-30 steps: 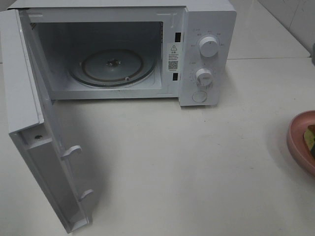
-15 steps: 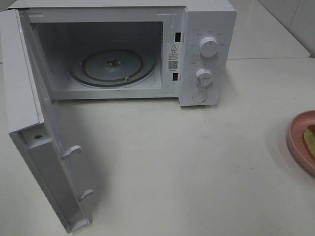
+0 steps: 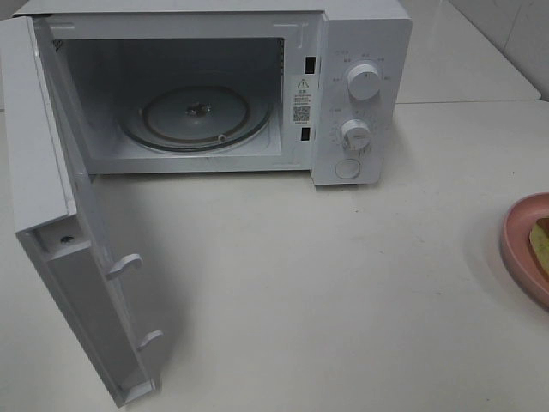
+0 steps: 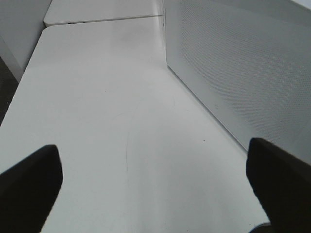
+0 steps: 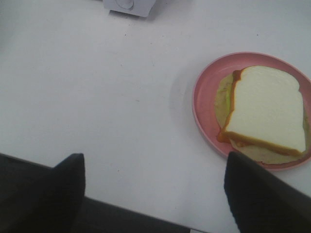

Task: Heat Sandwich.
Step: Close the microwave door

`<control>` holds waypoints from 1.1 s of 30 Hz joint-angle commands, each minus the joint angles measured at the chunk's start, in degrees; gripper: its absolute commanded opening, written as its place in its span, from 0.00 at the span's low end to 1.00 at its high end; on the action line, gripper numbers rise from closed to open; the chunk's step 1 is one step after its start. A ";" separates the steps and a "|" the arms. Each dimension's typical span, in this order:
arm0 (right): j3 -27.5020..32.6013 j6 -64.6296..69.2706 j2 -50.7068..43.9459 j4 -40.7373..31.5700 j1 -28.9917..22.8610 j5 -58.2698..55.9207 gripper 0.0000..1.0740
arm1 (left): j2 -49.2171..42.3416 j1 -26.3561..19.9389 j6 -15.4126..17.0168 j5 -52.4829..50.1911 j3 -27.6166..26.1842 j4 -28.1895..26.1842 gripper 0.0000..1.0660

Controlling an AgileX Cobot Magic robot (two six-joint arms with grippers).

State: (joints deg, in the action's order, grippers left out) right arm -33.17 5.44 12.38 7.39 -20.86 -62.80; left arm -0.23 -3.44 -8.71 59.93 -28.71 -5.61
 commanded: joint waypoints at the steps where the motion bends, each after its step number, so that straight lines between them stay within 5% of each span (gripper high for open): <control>1: 2.46 -0.63 -3.61 -0.34 2.92 2.06 0.71 | -1.20 0.34 0.06 -0.34 0.23 0.06 0.92; 16: 4.18 -1.43 -14.09 -3.15 17.30 3.32 0.71 | -1.20 0.34 0.06 -0.34 0.23 0.06 0.92; 33: 4.18 -1.38 -14.09 -3.50 17.76 3.32 0.71 | -1.09 0.34 0.06 -0.34 0.23 0.00 0.92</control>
State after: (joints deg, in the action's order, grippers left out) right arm -29.11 4.64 -0.23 4.13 -3.44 -60.10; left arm -0.23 -3.44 -8.71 59.93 -28.71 -5.61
